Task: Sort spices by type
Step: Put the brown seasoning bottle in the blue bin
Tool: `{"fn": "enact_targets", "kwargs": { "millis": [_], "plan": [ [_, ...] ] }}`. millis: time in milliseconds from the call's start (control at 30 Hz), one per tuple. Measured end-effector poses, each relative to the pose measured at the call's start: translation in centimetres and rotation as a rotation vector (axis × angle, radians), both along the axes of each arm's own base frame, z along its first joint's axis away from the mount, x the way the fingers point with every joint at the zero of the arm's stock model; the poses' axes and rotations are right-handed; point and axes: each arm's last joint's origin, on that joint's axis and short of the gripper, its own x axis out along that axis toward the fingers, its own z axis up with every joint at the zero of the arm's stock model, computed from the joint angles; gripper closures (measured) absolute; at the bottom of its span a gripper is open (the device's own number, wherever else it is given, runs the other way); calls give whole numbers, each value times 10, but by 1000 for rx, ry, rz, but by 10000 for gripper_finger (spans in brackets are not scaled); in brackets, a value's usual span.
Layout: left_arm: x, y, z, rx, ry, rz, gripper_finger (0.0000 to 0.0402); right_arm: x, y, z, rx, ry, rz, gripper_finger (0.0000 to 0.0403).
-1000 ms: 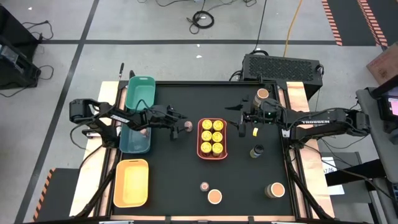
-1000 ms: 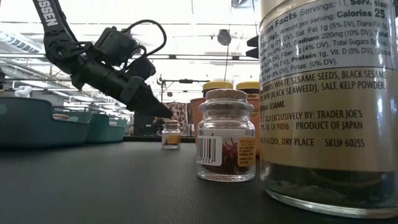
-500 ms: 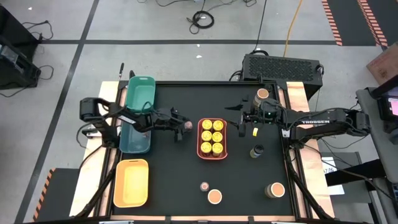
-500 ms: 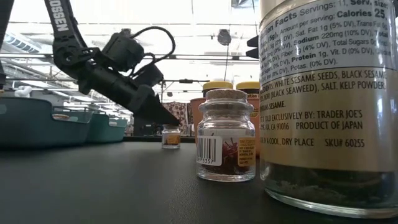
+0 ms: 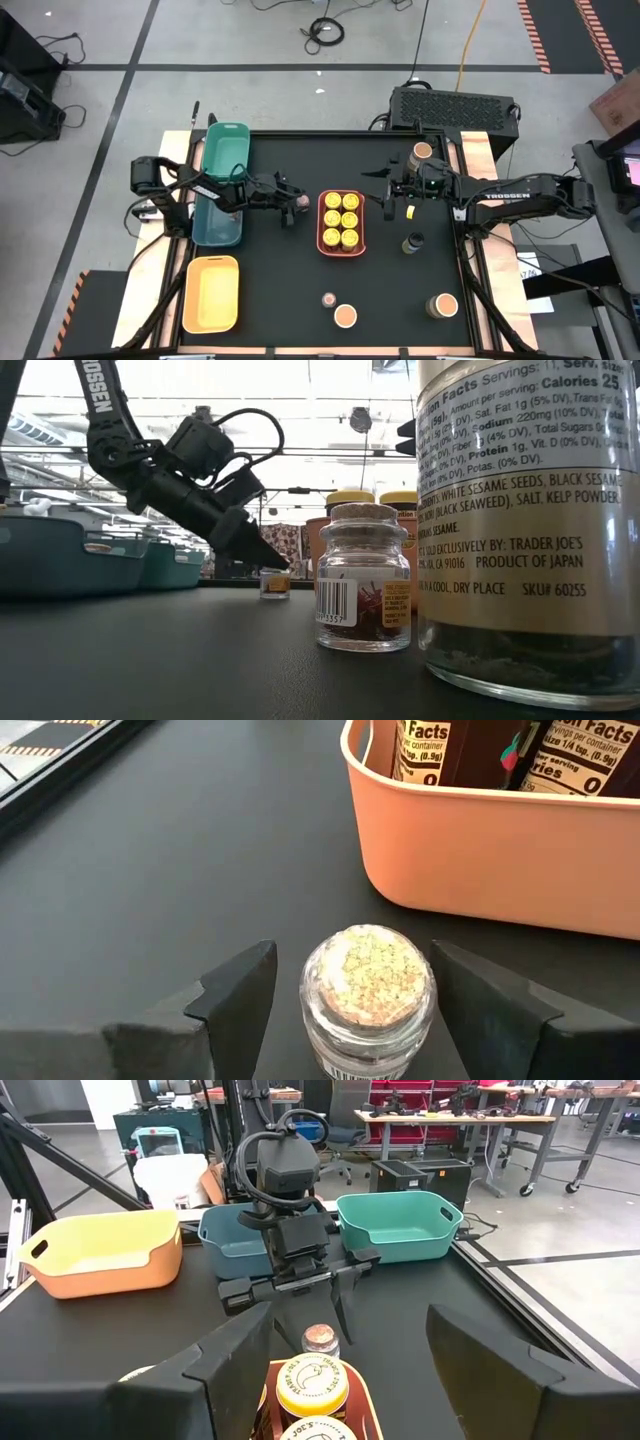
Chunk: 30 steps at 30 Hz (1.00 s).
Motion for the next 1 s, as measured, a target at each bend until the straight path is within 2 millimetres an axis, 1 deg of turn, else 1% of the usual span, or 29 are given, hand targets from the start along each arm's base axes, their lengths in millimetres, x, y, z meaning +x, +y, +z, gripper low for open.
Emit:
{"fn": "enact_targets", "kwargs": {
  "millis": [300,433,567,667,733,867,1000],
  "plan": [
    [0,0,0,-6,-2,-12,220,0,0,0,0,0,0,145],
    [-1,-1,6,-6,-11,-14,221,0,0,0,0,-1,0,145],
    [-7,-2,25,-30,-36,-1,219,0,0,0,0,-1,0,145],
    [-17,-4,44,-47,-38,20,217,0,0,0,0,1,0,145],
    [-28,-6,56,-49,-13,73,217,0,0,0,1,3,0,145],
    [-55,-9,75,-52,62,212,216,0,0,0,0,3,-1,145],
    [-85,-13,91,-88,89,343,215,0,0,0,-4,4,0,145]
  ]
}}
